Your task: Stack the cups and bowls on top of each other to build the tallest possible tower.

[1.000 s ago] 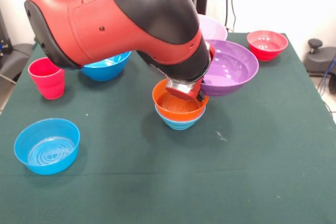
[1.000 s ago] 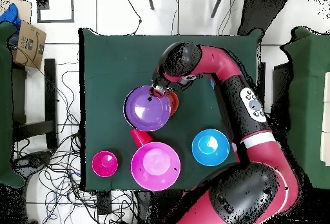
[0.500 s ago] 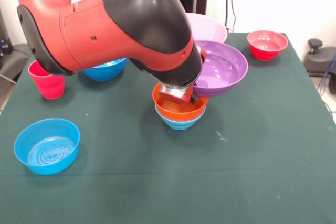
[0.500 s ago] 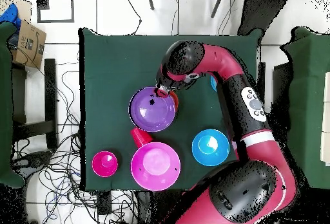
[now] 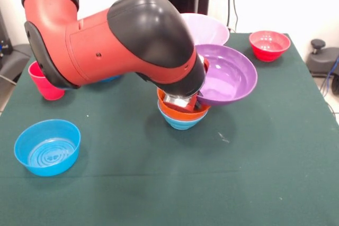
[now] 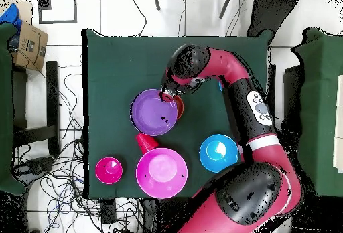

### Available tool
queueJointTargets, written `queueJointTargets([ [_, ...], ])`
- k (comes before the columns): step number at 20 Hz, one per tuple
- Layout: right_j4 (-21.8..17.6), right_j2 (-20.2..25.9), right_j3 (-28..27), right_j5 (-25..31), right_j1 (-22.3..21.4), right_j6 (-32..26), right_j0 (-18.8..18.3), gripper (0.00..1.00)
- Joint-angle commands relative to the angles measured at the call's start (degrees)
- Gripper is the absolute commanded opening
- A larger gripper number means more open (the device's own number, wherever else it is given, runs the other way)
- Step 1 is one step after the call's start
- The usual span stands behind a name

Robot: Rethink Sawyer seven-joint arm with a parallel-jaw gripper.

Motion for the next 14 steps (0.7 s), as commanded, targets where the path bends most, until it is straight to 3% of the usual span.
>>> queueJointTargets([
  [1, -6.86, -2.34, -5.26, 2.11, 2.24, -17.19, 2.34, 0.00],
  [6, -8.12, -3.17, -6.93, 2.19, 2.86, -17.32, 2.54, 0.00],
  [14, -6.86, -2.91, -4.05, 2.63, 0.25, -16.03, 1.45, 0.00],
])
